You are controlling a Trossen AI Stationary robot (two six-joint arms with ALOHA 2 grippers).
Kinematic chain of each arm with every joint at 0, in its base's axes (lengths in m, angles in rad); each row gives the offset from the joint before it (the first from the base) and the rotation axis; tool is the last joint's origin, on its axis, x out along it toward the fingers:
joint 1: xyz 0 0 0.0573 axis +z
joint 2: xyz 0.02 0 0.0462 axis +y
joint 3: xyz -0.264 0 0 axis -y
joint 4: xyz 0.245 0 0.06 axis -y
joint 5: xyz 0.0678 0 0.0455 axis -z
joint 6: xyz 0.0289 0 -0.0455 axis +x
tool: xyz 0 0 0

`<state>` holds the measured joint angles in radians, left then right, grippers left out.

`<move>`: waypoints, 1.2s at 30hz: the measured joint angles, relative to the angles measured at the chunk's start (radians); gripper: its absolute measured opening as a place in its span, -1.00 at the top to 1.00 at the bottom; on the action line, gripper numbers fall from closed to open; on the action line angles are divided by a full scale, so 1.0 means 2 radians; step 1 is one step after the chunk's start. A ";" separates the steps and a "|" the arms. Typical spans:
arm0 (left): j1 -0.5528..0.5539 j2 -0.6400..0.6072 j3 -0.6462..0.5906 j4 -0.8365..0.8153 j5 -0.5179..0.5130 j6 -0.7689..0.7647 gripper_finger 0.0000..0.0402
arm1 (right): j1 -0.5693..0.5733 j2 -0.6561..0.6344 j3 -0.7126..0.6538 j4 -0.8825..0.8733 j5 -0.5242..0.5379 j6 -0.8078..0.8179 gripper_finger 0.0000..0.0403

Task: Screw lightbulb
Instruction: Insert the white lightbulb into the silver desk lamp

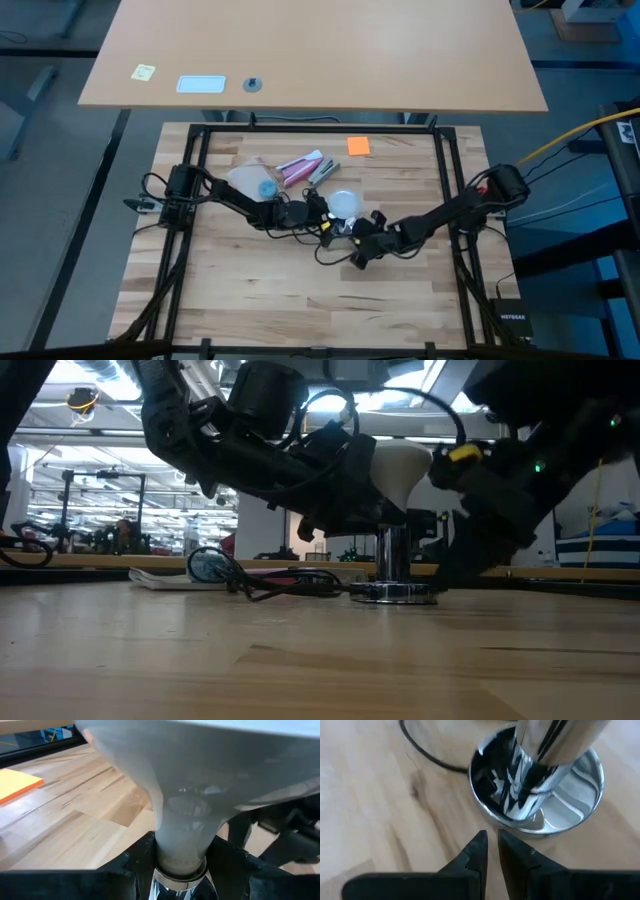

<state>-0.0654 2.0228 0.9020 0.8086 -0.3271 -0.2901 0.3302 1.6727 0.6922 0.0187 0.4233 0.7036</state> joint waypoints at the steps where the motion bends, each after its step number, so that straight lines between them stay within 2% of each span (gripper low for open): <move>1: 0.000 0.000 0.000 0.000 0.000 0.000 0.25 | 0.000 0.008 0.000 0.005 0.000 0.003 0.76; 7: -0.002 0.000 0.000 0.000 -0.002 0.002 0.25 | 0.000 0.050 0.002 0.044 0.034 0.013 0.76; 11: -0.007 0.000 0.000 -0.004 -0.004 0.007 0.25 | 0.000 0.052 0.002 0.046 0.060 0.014 0.77; 17: -0.011 -0.001 0.000 -0.020 -0.010 0.012 0.25 | 0.000 0.052 0.001 0.030 0.094 0.014 0.97; 21: -0.011 -0.001 0.001 -0.025 -0.008 0.013 0.25 | 0.000 0.052 0.001 0.011 0.114 0.016 0.93; 27: -0.012 -0.001 0.000 -0.025 -0.007 0.014 0.25 | -0.006 0.052 0.000 -0.007 0.153 0.017 0.97; 33: -0.013 -0.001 0.001 -0.024 0.004 0.014 0.25 | -0.031 0.053 0.000 -0.020 0.187 0.016 0.97; 36: -0.015 -0.001 0.001 -0.024 0.014 0.014 0.25 | -0.045 0.053 0.000 -0.023 0.188 0.012 0.98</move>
<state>-0.0947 2.0205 0.9043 0.7609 -0.2993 -0.2619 0.2397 1.7779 0.6918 -0.0277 0.8000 0.7273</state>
